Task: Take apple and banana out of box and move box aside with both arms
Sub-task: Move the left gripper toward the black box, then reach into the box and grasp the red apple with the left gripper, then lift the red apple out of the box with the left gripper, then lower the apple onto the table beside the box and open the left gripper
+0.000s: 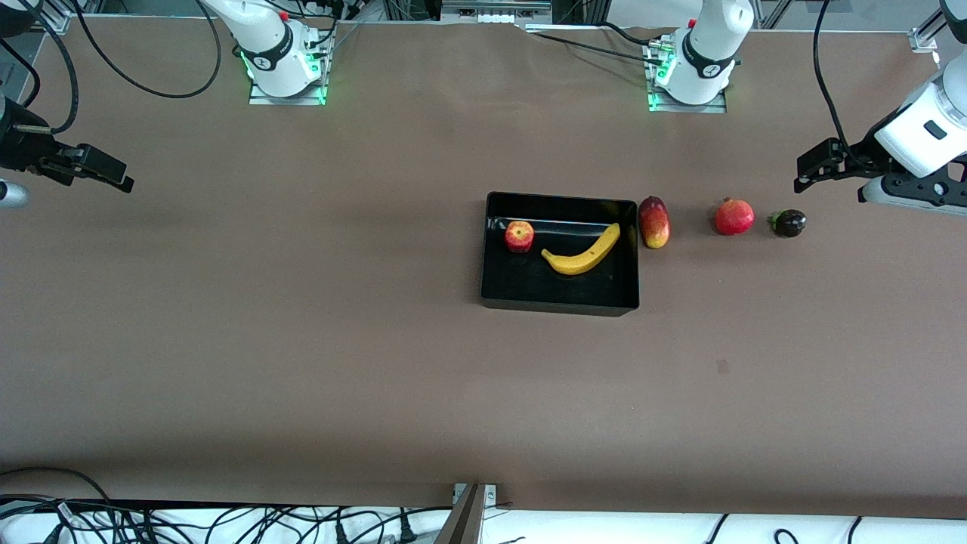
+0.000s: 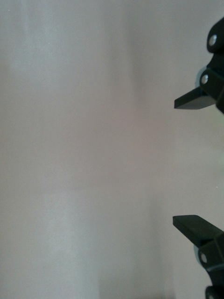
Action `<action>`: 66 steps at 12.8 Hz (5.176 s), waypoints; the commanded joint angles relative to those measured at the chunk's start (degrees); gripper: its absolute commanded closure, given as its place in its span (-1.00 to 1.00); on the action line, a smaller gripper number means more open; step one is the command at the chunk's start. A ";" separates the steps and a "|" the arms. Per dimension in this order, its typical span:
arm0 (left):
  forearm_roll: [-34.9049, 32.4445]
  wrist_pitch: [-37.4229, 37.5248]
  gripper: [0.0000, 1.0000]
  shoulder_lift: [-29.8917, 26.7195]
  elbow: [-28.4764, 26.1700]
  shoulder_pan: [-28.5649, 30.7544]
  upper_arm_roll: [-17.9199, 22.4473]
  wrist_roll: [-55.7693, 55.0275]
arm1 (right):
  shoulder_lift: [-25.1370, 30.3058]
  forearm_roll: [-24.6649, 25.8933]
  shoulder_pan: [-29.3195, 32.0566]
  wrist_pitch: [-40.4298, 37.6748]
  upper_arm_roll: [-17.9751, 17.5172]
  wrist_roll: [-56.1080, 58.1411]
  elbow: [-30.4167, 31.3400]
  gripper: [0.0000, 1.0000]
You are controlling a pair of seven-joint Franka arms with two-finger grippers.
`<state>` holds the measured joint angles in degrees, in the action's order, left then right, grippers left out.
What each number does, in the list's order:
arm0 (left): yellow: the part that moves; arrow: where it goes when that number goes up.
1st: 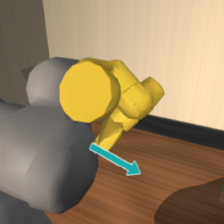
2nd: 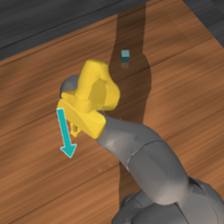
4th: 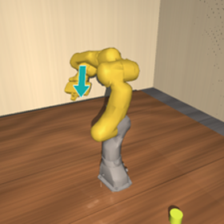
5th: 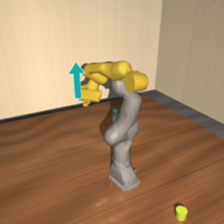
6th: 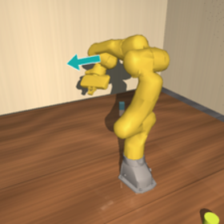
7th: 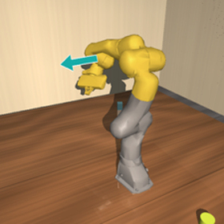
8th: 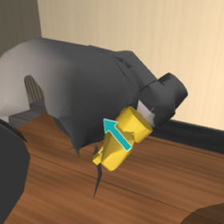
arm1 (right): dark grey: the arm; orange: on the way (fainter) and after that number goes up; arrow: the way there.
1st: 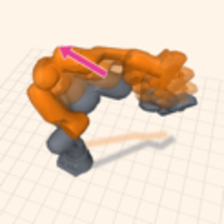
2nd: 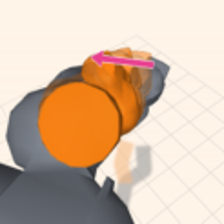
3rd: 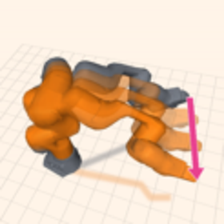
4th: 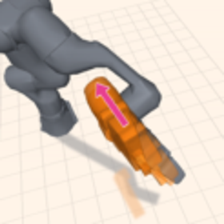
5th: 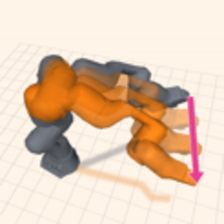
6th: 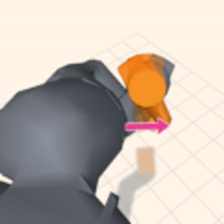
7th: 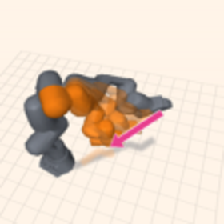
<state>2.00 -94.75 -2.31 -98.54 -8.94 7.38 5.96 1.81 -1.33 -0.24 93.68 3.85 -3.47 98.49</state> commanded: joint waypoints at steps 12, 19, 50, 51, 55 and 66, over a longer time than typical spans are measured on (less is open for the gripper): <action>1.24 5.03 -1.00 12.41 4.77 -3.44 -11.23 -6.02 | -0.31 0.19 -0.11 -0.96 0.10 -0.39 -0.93 -1.00; 10.65 -13.77 -1.00 22.42 -0.07 -13.98 -11.86 -21.84 | -0.31 0.19 -0.11 -0.96 0.19 -0.48 -0.93 -1.00; 9.42 -23.22 1.00 30.81 0.02 -19.12 -11.50 -25.74 | -0.31 0.19 -0.11 -0.95 0.19 -0.39 -0.93 -1.00; 9.51 -21.37 1.00 29.31 -0.07 -17.36 -11.68 -24.69 | -0.31 0.19 -0.11 -0.95 0.19 -0.39 -0.93 -1.00; 9.42 -12.68 1.00 25.26 -0.42 -10.07 -11.68 -13.56 | -0.31 0.19 -0.11 -0.95 0.19 -0.39 -0.84 -1.00; -5.26 -33.55 1.00 32.62 -8.94 3.31 -8.26 18.37 | -0.31 0.19 -0.11 -1.04 0.19 -0.39 -0.93 -1.00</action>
<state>-2.21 -124.29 28.84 -106.38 -6.09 -1.66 20.27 1.78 -1.33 -0.24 93.52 3.94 -3.48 98.48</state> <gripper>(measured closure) 0.458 0.000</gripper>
